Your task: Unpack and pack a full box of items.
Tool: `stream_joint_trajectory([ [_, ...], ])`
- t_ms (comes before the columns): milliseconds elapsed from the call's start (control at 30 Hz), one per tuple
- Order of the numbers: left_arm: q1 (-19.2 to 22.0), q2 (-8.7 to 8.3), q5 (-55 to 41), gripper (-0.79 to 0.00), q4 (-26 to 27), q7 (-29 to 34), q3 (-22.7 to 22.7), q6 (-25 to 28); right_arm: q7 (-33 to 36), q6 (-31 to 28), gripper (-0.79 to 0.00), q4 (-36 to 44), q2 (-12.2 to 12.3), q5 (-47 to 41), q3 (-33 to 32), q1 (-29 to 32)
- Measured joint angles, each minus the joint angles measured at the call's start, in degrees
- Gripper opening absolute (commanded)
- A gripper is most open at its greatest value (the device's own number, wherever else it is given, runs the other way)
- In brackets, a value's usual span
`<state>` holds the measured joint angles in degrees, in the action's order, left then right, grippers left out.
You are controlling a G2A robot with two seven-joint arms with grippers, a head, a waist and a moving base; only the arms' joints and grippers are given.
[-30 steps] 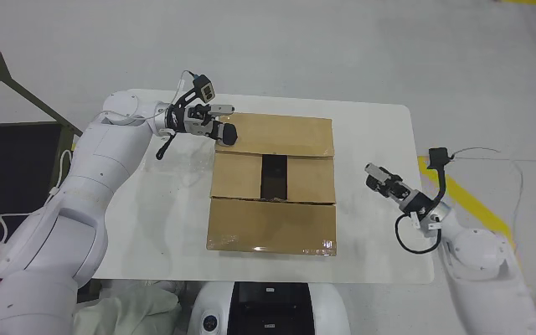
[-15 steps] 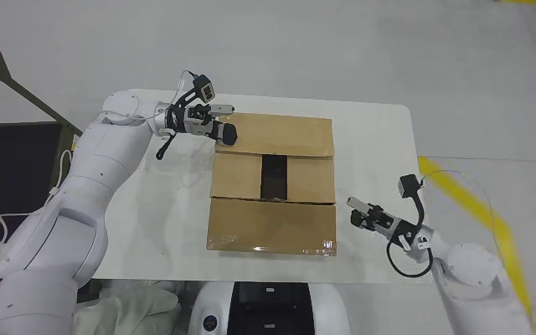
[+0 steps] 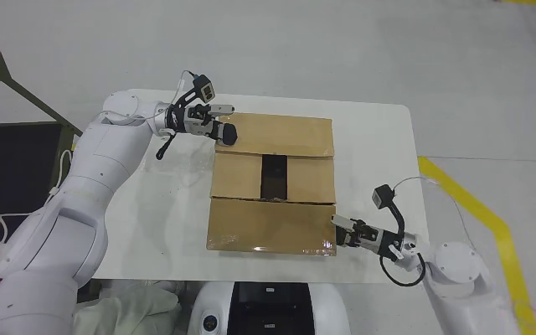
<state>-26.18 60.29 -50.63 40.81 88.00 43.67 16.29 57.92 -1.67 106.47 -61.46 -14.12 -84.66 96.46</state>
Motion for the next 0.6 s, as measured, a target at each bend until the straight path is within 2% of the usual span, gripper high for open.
stream_joint_trajectory([
  [233, 0.0, 0.00, 0.0, 0.000, 0.0, 0.0, 0.0, 0.0, -0.6, -1.1, 0.000, 0.3, -0.1, -3.0, 2.1, -1.0],
  [600, 0.0, 0.00, 0.0, 0.000, 0.0, 0.0, 0.0, 0.0, 0.3, -3.1, 0.000, 5.3, 0.4, -5.4, 0.5, 0.3],
])
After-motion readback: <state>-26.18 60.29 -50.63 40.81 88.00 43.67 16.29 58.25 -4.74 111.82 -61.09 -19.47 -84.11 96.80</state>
